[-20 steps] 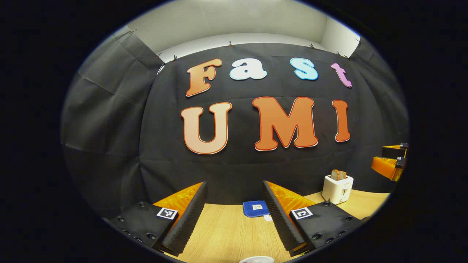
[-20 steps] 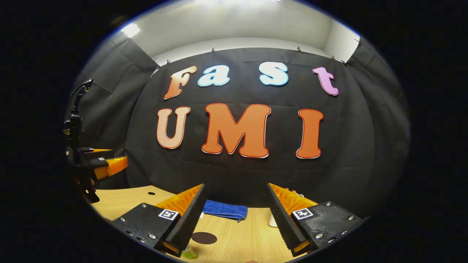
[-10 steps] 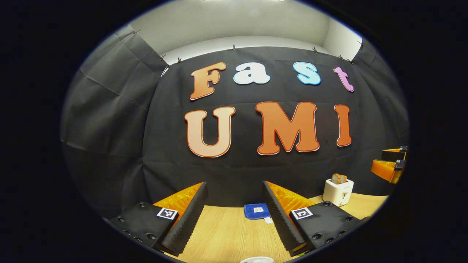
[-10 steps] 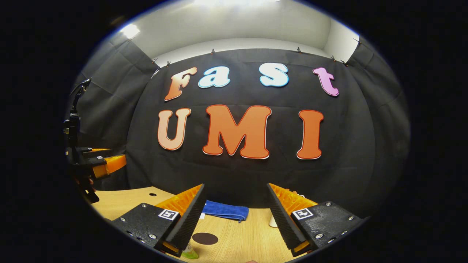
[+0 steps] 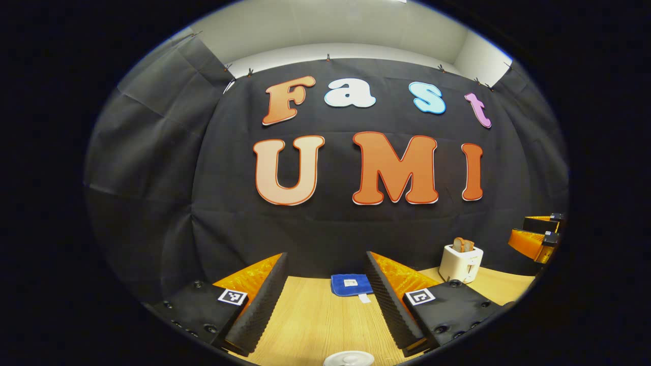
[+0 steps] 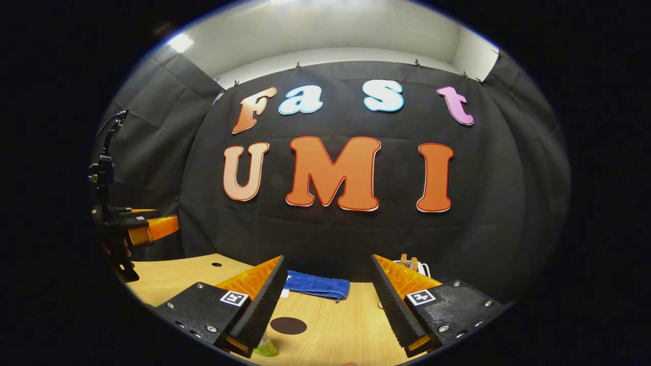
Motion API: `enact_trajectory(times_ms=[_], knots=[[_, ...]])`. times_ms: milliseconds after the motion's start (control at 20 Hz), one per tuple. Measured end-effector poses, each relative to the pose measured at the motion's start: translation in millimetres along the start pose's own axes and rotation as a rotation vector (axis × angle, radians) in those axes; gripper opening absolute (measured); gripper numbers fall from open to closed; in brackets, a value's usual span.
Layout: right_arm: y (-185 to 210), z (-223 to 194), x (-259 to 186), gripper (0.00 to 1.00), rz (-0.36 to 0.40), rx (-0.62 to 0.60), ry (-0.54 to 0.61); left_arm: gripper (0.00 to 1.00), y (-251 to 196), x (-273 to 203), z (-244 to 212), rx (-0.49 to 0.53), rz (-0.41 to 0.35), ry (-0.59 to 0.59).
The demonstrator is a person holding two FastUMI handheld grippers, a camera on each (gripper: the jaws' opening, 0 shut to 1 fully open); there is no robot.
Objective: Open the teacup lid with one hand, grasp the water bottle and pour water into the teacup with the other hand; after pouring, place the water bottle on the coaster and then close the teacup lid.
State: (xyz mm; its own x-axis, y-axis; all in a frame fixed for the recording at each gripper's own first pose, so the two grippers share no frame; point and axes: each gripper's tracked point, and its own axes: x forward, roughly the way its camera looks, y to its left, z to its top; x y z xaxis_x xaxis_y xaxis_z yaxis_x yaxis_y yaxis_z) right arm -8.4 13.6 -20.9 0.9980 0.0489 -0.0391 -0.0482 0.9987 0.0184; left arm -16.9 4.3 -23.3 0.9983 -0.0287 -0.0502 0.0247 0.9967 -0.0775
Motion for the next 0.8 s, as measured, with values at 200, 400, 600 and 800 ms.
enact_trajectory(times_ms=[200,400,600,800], knots=[[8.6,-20.7,-2.7,0.97,0.042,0.02,0.035,0.97,-4.1,-5.3,-23.2,0.025,-0.022,0.037],[16.1,-43.2,-7.1,0.97,0.074,0.02,0.075,0.97,-15.3,-11.5,-48.9,0.028,-0.068,0.077],[27.0,-63.7,-12.5,0.97,0.119,0.037,0.109,0.96,-22.7,-17.3,-83.1,0.046,-0.103,0.133],[35.3,-84.7,-12.3,0.97,0.146,0.037,0.169,0.98,-32.4,-22.1,-115.9,0.05,-0.139,0.191]])
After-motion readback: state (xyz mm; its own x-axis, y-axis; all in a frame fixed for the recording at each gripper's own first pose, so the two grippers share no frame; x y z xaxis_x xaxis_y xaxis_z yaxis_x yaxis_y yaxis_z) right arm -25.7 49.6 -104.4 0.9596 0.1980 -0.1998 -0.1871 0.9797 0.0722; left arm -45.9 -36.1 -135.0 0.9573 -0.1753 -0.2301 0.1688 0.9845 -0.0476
